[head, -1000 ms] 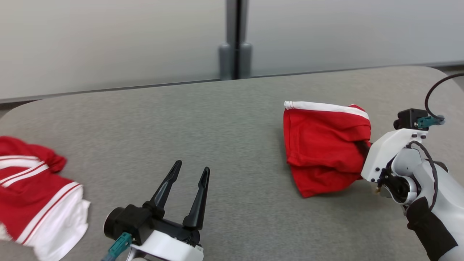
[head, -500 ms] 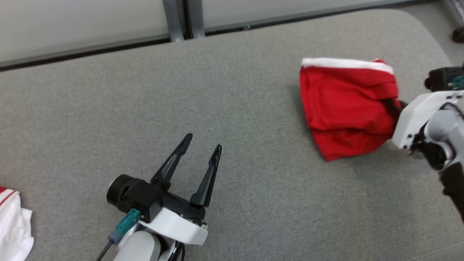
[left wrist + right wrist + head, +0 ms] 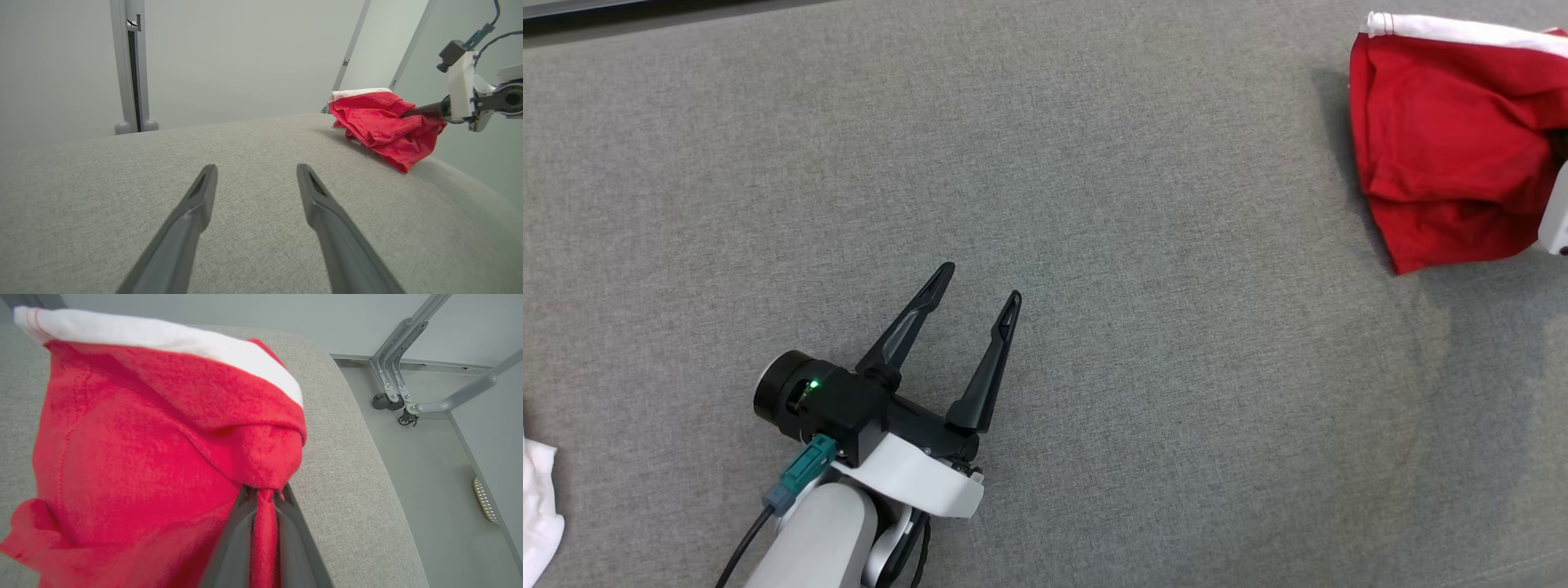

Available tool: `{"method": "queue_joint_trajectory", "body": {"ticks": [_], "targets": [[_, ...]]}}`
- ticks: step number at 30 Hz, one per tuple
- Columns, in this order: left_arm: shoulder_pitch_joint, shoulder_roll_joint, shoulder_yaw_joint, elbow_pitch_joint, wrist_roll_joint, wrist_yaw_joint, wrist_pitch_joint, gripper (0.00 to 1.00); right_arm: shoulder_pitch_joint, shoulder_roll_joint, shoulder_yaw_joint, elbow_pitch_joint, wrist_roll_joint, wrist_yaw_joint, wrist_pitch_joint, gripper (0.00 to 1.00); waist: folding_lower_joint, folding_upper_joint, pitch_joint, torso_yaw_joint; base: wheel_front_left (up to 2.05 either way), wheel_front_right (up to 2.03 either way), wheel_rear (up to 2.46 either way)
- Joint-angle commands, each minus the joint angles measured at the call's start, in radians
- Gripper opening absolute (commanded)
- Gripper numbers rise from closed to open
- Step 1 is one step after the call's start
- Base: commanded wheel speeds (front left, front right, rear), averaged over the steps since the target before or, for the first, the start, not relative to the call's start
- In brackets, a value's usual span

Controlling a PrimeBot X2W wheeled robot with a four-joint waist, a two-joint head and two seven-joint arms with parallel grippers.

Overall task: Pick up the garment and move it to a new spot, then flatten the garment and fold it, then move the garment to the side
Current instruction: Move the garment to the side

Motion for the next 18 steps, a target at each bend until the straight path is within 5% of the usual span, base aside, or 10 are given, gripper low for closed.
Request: {"method": "queue_joint_trajectory", "body": {"ticks": [1, 2, 18], "targets": [[-0.015, 0.002, 0.003, 0.004, -0.007, -0.006, 0.000, 1.00, -0.018, 0.014, -0.010, 0.023, -0.013, 0.000, -0.025, 0.73, 0.0000, 0.0000, -0.005, 0.001, 0.00, 0.00, 0.00], [-0.016, 0.000, 0.004, 0.006, -0.009, -0.006, 0.000, 1.00, -0.021, 0.020, -0.013, 0.033, -0.020, 0.000, -0.034, 1.00, 0.0000, 0.0000, -0.009, 0.002, 0.00, 0.00, 0.00], [0.091, -0.030, 0.087, -0.002, -0.044, 0.017, 0.000, 1.00, -0.020, 0.055, -0.014, 0.033, -0.149, 0.000, -0.298, 1.00, 0.0000, 0.0000, -0.214, 0.030, 0.00, 0.00, 0.00]]}}
